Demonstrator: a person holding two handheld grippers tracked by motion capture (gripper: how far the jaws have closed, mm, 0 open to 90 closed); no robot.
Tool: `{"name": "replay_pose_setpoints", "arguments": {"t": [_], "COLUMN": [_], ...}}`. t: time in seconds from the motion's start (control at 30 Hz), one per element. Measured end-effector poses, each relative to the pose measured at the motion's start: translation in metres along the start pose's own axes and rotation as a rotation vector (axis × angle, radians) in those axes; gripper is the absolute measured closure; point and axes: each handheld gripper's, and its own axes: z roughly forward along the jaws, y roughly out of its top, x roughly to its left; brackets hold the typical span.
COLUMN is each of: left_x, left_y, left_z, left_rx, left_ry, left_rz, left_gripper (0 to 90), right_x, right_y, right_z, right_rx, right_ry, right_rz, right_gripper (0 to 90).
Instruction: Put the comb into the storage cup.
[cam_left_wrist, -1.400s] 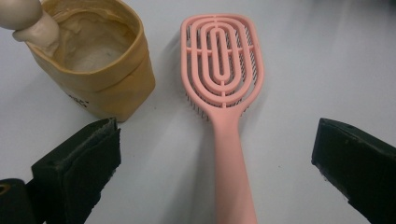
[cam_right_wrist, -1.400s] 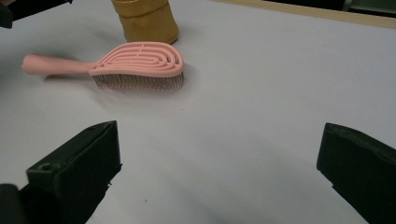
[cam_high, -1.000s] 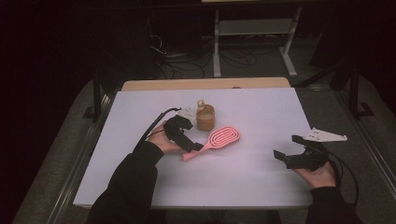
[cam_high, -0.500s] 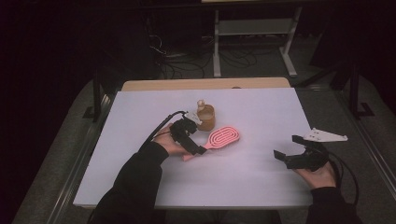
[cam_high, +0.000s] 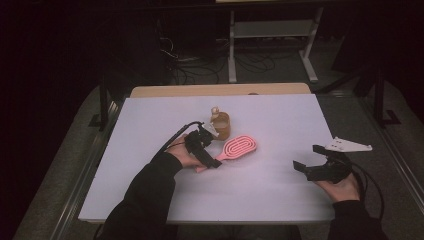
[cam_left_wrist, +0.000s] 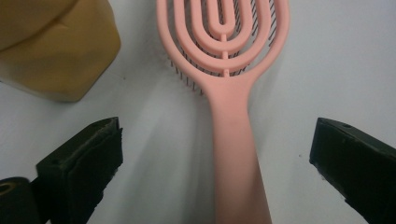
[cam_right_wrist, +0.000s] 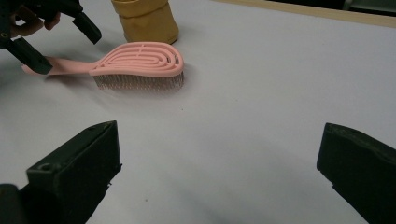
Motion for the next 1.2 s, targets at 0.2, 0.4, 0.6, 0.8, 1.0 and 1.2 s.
{"name": "replay_pose_setpoints", "arguments": {"t": [0.2,0.4,0.6,0.8,1.0,1.2], "left_x": [-0.002,-0.004,-0.007,-0.008,-0.010,-0.014], "left_y": [0.003,0.007,0.009,0.011,0.013,0.018], "left_z": [0.005,0.009,0.014,0.016,0.017,0.022], "left_rx": [0.012,0.026,0.060,0.070,0.086,0.112], "left_ry": [-0.010,-0.012,-0.019,-0.004,0.040,0.051], "left_rz": [0.008,0.021,0.045,0.056,0.051,0.061], "left_gripper": [6.4,11.5,21.9,32.6,51.7,55.6], "right_x": [0.000,0.000,0.000,0.000,0.000,0.000], "right_y": [0.000,0.000,0.000,0.000,0.000,0.000], "right_z": [0.000,0.000,0.001,0.001,0.002,0.002], "right_rx": [0.001,0.001,0.003,0.006,0.008,0.010], "right_ry": [0.001,0.000,0.001,0.002,0.003,0.002], "right_rz": [-0.001,-0.001,-0.003,-0.003,-0.006,-0.006], "right_gripper": [0.0,0.0,0.0,0.0,0.0,0.0]}}
